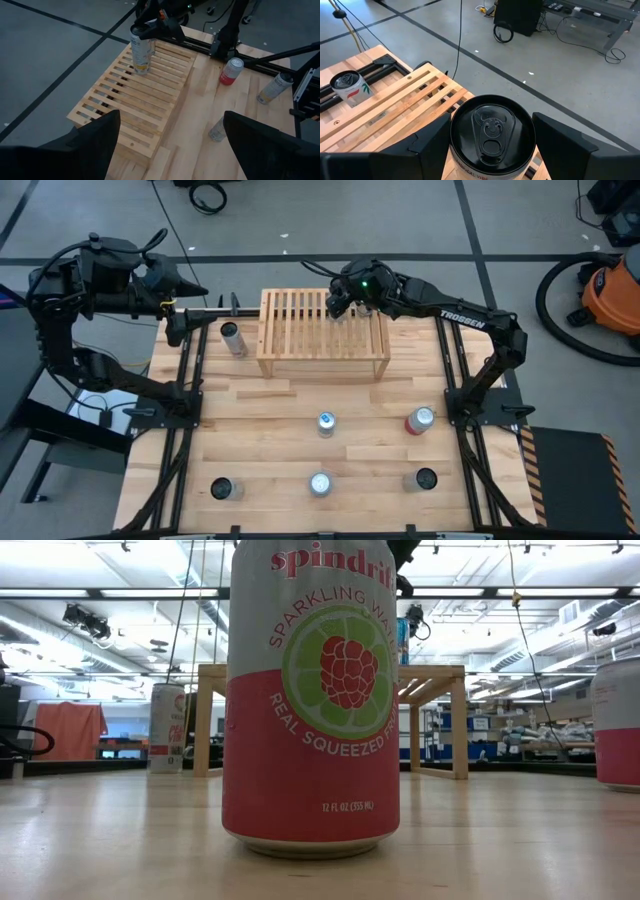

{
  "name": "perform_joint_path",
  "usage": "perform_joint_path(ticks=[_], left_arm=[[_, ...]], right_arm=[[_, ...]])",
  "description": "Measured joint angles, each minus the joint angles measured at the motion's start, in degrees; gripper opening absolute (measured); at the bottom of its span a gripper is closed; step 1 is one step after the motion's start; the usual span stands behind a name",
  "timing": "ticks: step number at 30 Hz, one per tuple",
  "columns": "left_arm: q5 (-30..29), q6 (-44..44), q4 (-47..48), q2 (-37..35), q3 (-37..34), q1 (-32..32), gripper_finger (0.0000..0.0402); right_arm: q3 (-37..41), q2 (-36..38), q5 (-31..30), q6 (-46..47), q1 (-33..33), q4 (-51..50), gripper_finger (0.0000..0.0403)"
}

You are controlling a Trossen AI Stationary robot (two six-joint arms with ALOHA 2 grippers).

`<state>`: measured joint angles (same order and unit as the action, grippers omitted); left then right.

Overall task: Place canned beverage on shelf
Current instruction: Put the left white and yellow soda can on the shelf

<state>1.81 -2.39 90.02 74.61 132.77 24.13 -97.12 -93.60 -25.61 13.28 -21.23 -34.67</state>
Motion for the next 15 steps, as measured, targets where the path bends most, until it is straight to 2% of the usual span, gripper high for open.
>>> perform_joint_path(ticks=[15], left_arm=[[0.0,0.0,0.0,0.0,0.0,0.0,0.0357]], right_arm=[[0.1,0.0,0.2,-0.8,0.0,0.4,0.0273]])
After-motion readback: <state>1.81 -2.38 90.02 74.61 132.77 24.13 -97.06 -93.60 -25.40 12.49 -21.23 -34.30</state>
